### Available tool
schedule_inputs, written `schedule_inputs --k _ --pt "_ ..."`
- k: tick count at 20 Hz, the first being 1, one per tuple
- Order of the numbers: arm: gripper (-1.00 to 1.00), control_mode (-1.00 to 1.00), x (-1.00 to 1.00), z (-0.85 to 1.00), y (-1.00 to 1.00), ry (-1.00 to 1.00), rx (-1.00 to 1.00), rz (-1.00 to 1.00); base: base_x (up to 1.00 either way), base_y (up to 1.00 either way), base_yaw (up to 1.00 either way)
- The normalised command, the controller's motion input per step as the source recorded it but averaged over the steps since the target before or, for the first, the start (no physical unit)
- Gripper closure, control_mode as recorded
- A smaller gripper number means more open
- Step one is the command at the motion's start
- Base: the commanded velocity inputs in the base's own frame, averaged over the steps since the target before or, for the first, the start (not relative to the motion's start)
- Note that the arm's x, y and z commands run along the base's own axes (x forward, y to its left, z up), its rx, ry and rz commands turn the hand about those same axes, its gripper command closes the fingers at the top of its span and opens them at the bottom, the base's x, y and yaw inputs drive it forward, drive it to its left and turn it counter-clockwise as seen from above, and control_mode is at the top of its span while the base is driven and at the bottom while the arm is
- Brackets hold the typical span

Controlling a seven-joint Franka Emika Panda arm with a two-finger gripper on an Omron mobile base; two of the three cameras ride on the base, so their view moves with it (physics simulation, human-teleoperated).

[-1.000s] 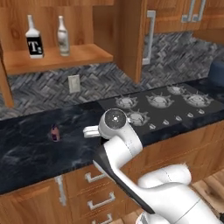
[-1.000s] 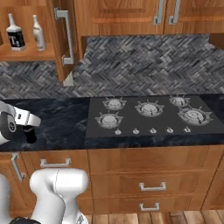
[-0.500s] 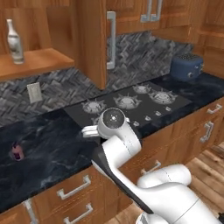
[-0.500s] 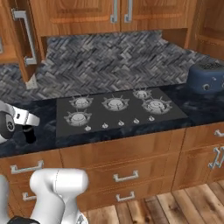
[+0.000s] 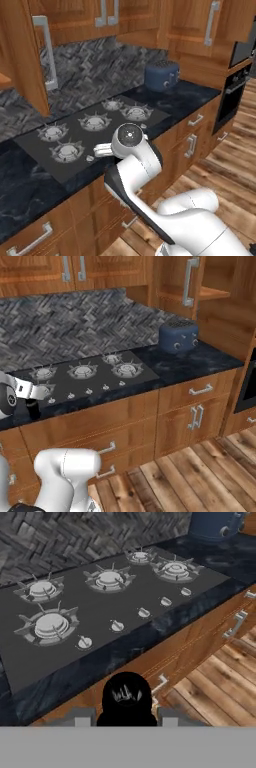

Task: Sort all alcoholic drinks to one cabinet, and non-alcoholic drinks to the other.

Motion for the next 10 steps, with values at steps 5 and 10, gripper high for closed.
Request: schedule_inputs --k 5,10 --pt "1.0 1.0 0.0 0.0 0.0 0.0 0.0 0.0 0.0 -0.82 -0.34" --pt "1.0 1.0 0.0 0.0 0.0 0.0 0.0 0.0 0.0 -0.8 -0.34"
